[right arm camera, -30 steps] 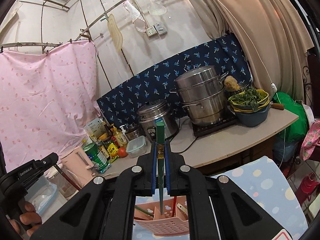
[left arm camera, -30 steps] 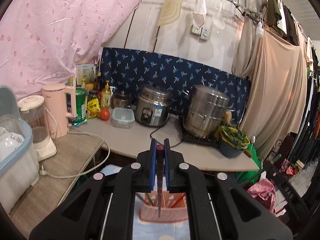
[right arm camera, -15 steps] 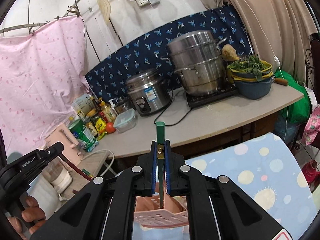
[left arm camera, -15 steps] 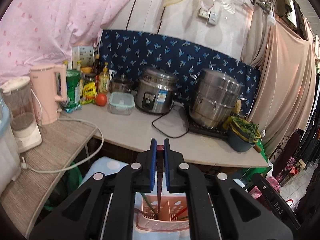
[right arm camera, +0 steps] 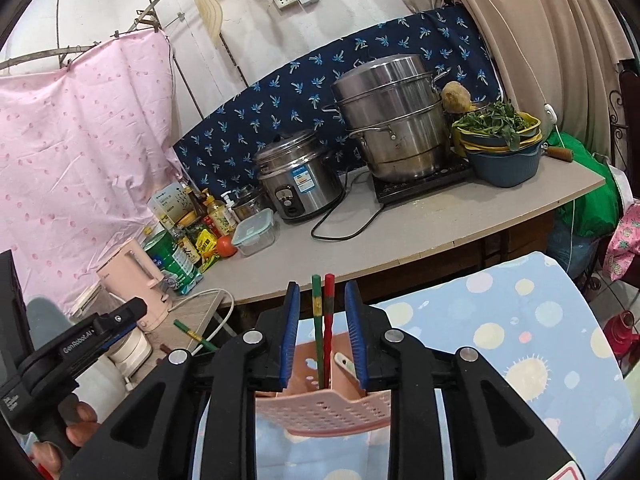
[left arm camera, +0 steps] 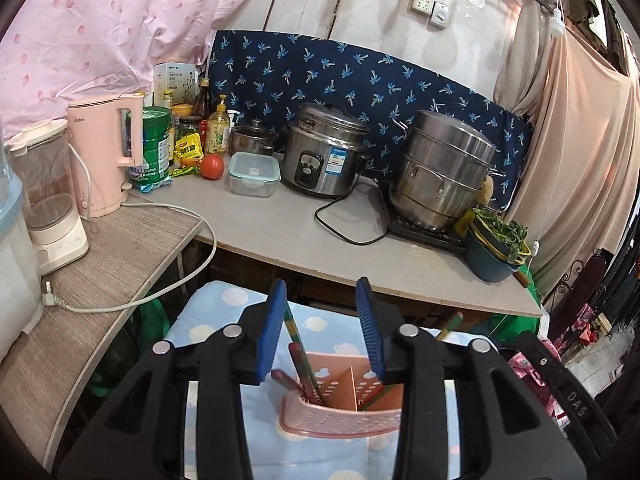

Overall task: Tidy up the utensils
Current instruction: 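Move the left tool to the gold flower spoon while the right tool approaches a dark-red chopstick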

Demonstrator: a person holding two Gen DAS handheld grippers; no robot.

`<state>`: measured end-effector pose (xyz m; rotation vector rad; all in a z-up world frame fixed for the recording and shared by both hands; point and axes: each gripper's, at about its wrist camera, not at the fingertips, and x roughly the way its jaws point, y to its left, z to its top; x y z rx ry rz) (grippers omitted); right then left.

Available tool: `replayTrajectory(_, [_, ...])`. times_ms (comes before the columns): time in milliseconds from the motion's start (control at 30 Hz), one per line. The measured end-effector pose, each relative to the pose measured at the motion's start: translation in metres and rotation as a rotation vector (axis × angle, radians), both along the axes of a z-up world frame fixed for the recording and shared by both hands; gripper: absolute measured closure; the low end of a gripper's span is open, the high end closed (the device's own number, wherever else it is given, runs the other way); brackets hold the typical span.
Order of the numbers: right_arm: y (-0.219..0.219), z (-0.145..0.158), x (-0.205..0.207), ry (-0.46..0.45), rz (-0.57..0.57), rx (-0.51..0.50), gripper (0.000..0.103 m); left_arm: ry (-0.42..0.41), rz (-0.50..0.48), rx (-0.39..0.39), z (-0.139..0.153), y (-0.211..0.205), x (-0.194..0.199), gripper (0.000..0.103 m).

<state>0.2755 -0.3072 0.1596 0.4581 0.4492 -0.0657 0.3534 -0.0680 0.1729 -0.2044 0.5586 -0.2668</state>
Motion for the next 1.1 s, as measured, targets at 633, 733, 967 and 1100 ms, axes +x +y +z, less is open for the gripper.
replayTrajectory(633, [0.035, -0.068, -0.159, 0.237, 0.072, -0.029, 0.064, 0.216, -0.049, 0.154, -0.069, 0.020, -0.132, 0.058])
replayTrajectory(733, [0.045, -0.087, -0.186, 0.290, 0.074, -0.086, 0.064, 0.269, -0.063, 0.175, -0.095, 0.025, -0.153, 0.058])
replayTrajectory(967, [0.071, -0.140, -0.237, 0.412, 0.125, -0.145, 0.064, 0.340, -0.069, 0.228, -0.145, 0.035, -0.197, 0.058])
replayTrajectory(1100, [0.086, -0.165, -0.255, 0.464, 0.153, -0.180, 0.064, 0.394, -0.078, 0.254, -0.174, 0.037, -0.219, 0.058])
